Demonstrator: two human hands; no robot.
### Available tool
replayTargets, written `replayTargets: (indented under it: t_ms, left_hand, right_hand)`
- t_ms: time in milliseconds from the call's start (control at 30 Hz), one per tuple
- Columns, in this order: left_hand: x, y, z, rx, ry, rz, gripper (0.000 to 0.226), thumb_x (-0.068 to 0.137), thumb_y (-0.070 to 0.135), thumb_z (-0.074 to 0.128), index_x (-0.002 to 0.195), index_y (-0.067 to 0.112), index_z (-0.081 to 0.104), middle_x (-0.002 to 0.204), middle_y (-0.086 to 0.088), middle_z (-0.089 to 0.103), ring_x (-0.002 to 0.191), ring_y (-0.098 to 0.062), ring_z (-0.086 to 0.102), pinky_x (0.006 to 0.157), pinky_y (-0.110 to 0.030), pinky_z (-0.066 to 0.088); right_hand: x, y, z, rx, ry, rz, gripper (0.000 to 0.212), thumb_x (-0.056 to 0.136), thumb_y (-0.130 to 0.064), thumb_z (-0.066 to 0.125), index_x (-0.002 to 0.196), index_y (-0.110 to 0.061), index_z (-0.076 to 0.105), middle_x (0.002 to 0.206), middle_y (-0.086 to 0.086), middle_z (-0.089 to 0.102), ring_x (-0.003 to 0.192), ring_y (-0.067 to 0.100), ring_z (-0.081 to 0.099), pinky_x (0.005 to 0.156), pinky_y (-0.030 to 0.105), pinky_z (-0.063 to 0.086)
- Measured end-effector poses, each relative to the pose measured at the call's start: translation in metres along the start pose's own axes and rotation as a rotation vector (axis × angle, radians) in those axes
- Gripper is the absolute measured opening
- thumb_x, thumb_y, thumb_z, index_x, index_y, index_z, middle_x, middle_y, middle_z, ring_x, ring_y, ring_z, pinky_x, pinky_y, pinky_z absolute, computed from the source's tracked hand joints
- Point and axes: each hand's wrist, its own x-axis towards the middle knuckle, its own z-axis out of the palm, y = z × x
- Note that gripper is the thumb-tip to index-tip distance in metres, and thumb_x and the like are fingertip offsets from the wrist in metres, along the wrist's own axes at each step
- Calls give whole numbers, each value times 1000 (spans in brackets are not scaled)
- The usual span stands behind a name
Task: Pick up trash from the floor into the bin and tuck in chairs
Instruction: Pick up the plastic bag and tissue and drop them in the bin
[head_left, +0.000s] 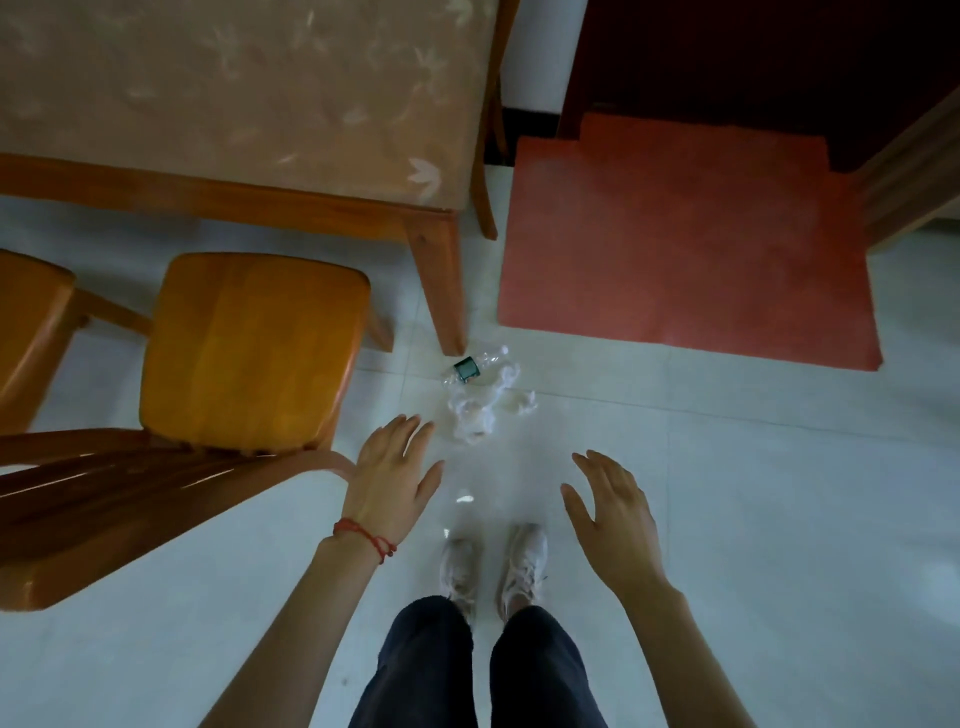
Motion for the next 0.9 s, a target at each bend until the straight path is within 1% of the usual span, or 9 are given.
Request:
replayTargets:
  t_ms: [100,400,467,533,600,667,733,800,900]
  left_hand:
    - [21,0,19,-11,7,-53,45,83,29,62,120,4,55,123,-20,60,117,-38,53,91,-47,47]
    - [86,-4,88,-116,4,-138,44,86,28,58,123,4,52,127,-21,57,121,-38,49,94,-47,44]
    - [104,-11,107,-122,4,-146,49,89,38,44,124,4,51,128,-20,56,122,-38,48,96,-45,42]
    - [125,-20,128,-131,1,-143,64,89,51,26,125,5,50,129,-20,55,124,-37,46,99,-45,39]
    - [145,-31,153,-144,1,-142,70,88,56,19,126,5,49,131,-19,53,125,-36,45,101,-45,38]
    - [164,-44,179,-158,12,-142,69,88,55,21,126,5,50,130,-20,54,124,-36,46,101,-46,39]
    - [182,-57,207,-170,8,-163,52,90,41,40,126,4,49,131,-20,53,125,-36,45,102,-44,37]
    - [198,-68,237,-182,13,-170,46,90,31,51,127,4,48,132,-21,52,125,-36,44,103,-43,36]
    - [221,-87,283,-205,28,-188,50,92,37,39,126,3,49,131,-21,52,125,-37,45,104,-44,34]
  right_hand:
    - [29,17,6,1,-27,-29,43,93,-34,46,132,-16,45,140,5,45,128,21,40,103,33,34]
    - [121,72,42,-42,-78,-71,43,93,-34,45,132,-15,44,141,6,44,130,21,39,104,35,33]
    - [143,83,60,-41,-81,-74,43,93,-33,45,132,-14,44,140,6,45,130,22,39,104,35,34]
    - [166,93,81,-36,-71,-70,43,93,-33,46,132,-14,45,140,7,45,129,23,40,104,36,34]
    - [189,105,103,-26,-51,-61,43,92,-32,46,131,-14,45,139,8,46,129,23,41,103,37,35]
    - [212,117,126,-26,-33,-64,43,92,-32,47,131,-14,45,139,8,46,128,24,41,103,37,35]
    - [235,130,149,-38,-21,-74,44,92,-31,47,131,-13,45,139,9,47,128,24,41,103,37,34]
    - [258,145,172,-52,-5,-83,44,92,-31,48,131,-12,46,138,9,47,128,25,42,103,37,34]
    - [293,166,207,-57,25,-94,43,90,-31,50,129,-12,48,136,11,49,126,27,44,101,39,36]
